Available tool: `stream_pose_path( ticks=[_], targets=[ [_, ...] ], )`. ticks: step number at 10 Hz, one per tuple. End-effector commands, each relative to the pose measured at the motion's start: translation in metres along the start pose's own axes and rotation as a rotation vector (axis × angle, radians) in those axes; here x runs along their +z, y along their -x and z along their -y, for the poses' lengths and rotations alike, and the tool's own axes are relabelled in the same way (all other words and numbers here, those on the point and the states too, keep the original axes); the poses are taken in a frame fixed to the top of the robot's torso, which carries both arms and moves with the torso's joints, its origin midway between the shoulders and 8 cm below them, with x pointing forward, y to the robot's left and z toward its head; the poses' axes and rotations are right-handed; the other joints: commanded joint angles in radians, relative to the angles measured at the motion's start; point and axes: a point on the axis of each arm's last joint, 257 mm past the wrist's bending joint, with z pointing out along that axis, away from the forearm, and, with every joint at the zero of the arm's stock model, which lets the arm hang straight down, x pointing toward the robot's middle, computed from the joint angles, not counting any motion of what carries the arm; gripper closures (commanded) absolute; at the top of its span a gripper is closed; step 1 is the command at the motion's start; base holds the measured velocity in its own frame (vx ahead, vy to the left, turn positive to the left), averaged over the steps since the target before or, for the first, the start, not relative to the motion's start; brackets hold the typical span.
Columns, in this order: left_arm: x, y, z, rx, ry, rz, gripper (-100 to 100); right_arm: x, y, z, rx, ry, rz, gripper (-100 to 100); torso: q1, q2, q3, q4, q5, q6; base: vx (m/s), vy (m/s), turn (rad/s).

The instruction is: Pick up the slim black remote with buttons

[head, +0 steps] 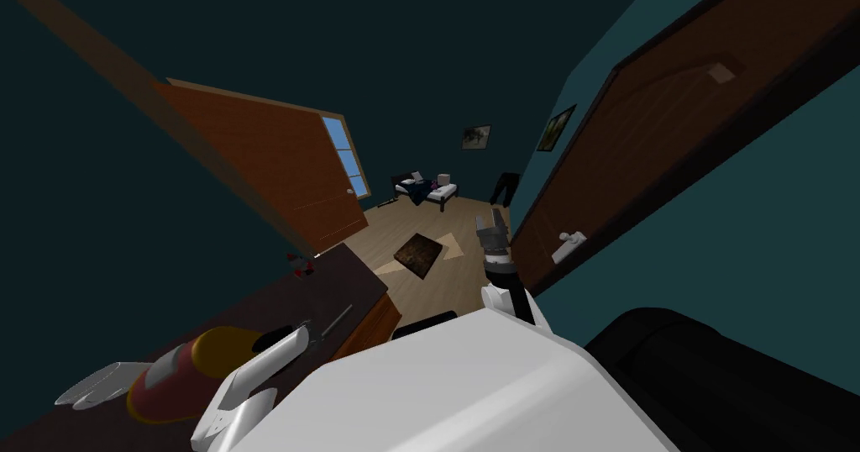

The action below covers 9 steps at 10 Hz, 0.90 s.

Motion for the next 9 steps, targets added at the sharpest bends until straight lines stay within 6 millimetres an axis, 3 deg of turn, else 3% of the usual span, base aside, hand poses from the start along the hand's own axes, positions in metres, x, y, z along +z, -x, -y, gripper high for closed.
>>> stream_pose_path(
  ticks=[1, 9],
  targets=[
    [0.005, 0.005, -0.011, -0.032, 0.065, 0.013, -100, 0.0, 0.0, 0.0, 0.0, 0.0, 0.0, 0, 0.0, 0.0, 0.0, 0.0, 0.0, 0.0, -0.019, 0.058, -0.285],
    [0.013, 0.026, -0.071, -0.138, 0.335, 0.071, -100, 0.0, 0.0, 0.0, 0.0, 0.0, 0.0, 0, 0.002, 0.0, 0.0, 0.0, 0.0, 0.0, -0.009, 0.054, -0.159]
  ],
)
